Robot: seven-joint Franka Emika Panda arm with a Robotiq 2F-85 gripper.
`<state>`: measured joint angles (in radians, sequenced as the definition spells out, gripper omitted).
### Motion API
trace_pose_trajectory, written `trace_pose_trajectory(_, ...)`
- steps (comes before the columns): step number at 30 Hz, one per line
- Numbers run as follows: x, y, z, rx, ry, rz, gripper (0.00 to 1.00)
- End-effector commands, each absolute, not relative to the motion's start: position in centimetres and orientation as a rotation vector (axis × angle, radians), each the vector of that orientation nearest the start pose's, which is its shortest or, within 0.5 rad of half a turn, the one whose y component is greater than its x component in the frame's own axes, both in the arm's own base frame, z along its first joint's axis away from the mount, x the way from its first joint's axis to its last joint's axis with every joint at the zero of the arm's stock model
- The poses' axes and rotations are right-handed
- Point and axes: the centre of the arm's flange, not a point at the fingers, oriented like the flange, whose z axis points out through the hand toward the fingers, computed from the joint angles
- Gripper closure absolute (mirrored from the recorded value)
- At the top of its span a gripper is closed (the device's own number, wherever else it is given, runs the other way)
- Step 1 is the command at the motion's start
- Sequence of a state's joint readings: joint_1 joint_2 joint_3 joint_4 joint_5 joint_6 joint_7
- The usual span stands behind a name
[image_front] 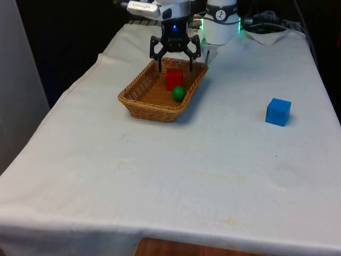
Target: Place all non-red objects into the basket.
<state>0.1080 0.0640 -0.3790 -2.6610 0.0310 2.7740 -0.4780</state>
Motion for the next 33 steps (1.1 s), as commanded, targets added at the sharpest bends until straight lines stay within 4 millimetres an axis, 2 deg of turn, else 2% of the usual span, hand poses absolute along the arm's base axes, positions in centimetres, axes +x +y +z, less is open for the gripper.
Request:
trace_pose_trajectory(1,41.0,-11.9,22.9,-3.159,-0.285,-0.066,0.0)
trace_pose_trajectory(11,41.6,-11.2,26.0,-3.121,-0.285,-0.09,0.0)
trace_pose_trajectory(13,41.6,-11.3,26.0,-3.121,-0.29,-0.098,0.0)
trace_pose_trajectory(20,43.1,-9.3,27.9,-3.106,-0.301,-0.111,0.0)
trace_pose_trajectory(21,43.0,-9.7,27.7,-3.11,-0.305,-0.113,0.0)
trace_pose_trajectory(26,44.0,-7.8,29.5,-3.105,-0.307,-0.142,0.0)
trace_pose_trajectory(30,44.1,-7.3,30.1,-3.101,-0.312,-0.161,0.0)
trace_pose_trajectory(33,44.4,-6.4,31.4,-3.099,-0.312,-0.175,0.0)
